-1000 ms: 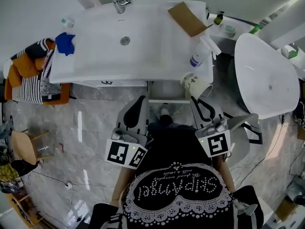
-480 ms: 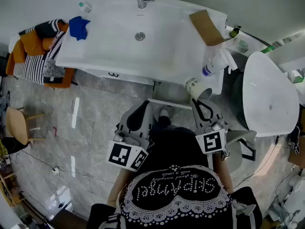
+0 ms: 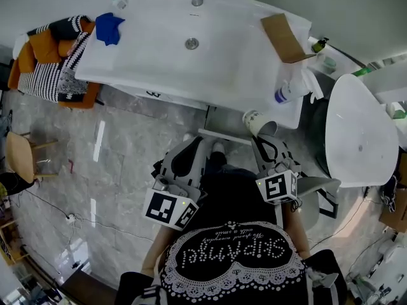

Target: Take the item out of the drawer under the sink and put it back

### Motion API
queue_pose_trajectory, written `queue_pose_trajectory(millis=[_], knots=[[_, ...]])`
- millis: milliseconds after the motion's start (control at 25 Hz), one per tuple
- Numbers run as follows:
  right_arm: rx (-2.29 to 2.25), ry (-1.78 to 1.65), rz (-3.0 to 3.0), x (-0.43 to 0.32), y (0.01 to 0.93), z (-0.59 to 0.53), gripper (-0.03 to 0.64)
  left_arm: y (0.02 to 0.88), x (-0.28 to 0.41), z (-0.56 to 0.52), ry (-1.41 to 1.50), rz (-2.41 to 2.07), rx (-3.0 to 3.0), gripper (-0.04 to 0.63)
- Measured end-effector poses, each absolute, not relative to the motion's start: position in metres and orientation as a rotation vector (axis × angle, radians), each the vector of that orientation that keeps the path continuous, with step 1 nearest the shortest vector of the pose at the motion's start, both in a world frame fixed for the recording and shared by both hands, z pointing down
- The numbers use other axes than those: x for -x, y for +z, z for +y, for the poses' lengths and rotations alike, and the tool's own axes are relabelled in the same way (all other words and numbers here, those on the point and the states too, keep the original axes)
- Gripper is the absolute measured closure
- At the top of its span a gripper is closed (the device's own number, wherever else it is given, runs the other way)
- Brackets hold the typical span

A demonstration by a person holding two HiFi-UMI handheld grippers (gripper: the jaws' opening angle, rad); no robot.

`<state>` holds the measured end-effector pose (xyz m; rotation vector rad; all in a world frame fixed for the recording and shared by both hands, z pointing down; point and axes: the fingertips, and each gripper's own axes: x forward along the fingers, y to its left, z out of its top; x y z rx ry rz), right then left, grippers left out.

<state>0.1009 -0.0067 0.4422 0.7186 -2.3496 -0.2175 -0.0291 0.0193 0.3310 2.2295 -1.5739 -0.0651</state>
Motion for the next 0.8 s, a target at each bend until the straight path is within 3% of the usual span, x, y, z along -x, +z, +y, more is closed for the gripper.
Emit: queue_pose_trajectory(millis=[800], knots=[[-0.485, -0.250, -2.278, -0.079, 0.515, -0.001, 0.591, 0.335, 0.038, 0.032, -0.077, -1.617, -2.173, 0.591]])
